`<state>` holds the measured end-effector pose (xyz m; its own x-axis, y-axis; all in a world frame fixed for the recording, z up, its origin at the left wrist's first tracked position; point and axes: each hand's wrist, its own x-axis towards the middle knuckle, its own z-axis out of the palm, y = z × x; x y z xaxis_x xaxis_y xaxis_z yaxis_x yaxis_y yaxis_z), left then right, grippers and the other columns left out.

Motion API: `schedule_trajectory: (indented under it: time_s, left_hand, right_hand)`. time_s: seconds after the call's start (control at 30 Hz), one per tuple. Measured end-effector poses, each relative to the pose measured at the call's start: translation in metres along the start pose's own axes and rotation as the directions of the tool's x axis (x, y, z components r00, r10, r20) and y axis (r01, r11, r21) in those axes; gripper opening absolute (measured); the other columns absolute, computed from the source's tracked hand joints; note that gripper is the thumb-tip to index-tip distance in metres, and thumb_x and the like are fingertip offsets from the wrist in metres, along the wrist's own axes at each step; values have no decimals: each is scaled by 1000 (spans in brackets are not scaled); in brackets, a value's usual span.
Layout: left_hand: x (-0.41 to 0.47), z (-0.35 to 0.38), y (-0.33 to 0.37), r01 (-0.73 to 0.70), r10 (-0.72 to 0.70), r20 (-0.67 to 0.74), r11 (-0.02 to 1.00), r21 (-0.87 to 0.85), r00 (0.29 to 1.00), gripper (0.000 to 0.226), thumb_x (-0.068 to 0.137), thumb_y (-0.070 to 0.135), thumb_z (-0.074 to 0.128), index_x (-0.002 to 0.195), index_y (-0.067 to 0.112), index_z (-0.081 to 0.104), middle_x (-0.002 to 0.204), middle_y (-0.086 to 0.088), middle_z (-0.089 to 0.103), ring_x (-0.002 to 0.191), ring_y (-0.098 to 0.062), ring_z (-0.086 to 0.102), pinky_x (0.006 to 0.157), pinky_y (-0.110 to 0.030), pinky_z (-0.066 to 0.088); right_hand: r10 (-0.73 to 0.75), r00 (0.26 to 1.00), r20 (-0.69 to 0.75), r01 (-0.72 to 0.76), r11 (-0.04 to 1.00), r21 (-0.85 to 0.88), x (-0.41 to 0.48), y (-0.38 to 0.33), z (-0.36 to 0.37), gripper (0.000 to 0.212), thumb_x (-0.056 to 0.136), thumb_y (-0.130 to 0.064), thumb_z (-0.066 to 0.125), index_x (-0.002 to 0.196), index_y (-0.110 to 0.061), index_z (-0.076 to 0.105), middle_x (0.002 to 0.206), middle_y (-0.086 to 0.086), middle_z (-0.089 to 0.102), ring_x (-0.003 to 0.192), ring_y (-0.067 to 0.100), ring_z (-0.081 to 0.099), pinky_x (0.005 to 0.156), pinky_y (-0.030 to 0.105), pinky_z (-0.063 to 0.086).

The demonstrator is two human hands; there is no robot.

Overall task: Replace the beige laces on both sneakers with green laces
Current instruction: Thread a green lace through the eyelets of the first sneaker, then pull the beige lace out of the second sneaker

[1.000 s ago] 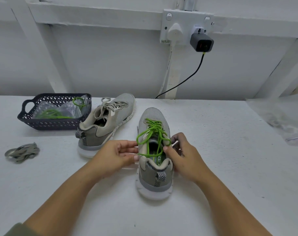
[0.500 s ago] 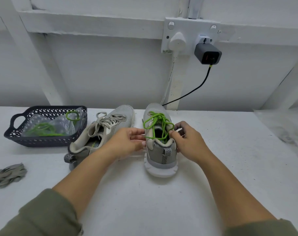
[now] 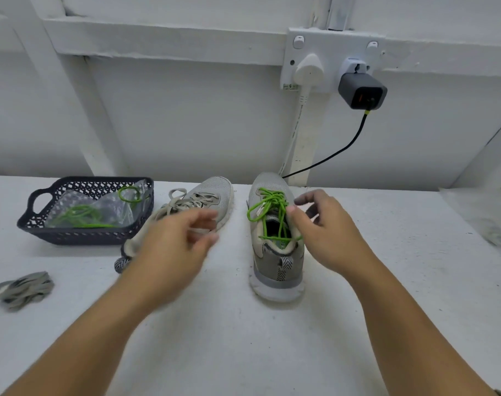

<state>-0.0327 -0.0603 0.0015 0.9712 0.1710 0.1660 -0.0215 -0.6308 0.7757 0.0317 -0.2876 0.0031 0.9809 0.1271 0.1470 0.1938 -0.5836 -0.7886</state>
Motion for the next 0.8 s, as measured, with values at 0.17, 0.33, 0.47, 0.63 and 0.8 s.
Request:
schedule_trajectory:
  time_s: [0.17,0.33,0.47,0.63,0.8]
  left_hand:
    - [-2,-62,-22,96,-61,-178,976,196,982,19,88,18,68,106,25,68,88,15,66,75,2,60,61,-12,41]
    - [10,-76,-61,190,-168,-134,966,176,977,13,88,22,68,101,20,69,92,6,69,83,-12,64,80,-29,50]
    - [11,-77,-70,280,-282,-85,959,-32,956,13,92,26,63,85,18,72,76,0,71,67,-17,66,74,-36,59]
    - [16,-76,-70,387,-400,-29,901,-197,916,8,89,15,68,83,12,73,76,-9,70,48,-4,60,47,-14,49]
    - [25,-79,-71,425,-420,66,890,-164,905,2,84,16,74,85,14,74,73,-3,69,47,-3,59,45,-13,47]
  right_hand:
    - [-193,973,125,203,977,-67,-11,-60,24,14,95,-35,49,105,-27,56,89,-4,57,74,10,53,64,28,43]
    - [-128,967,221,147,987,-71,-5,-81,71,16,95,-29,48,107,-22,56,90,-4,62,81,15,57,60,25,39]
    - [20,959,281,9,995,-99,-3,-85,108,35,92,-44,53,119,-21,52,101,0,60,89,19,56,62,27,35]
    - [60,984,170,-63,998,13,-5,-80,136,41,87,-44,61,117,-19,47,94,2,59,83,21,54,58,27,35]
    - [91,992,91,-99,991,87,-5,-78,146,36,79,-38,67,108,-23,52,88,4,64,67,17,56,53,25,37]
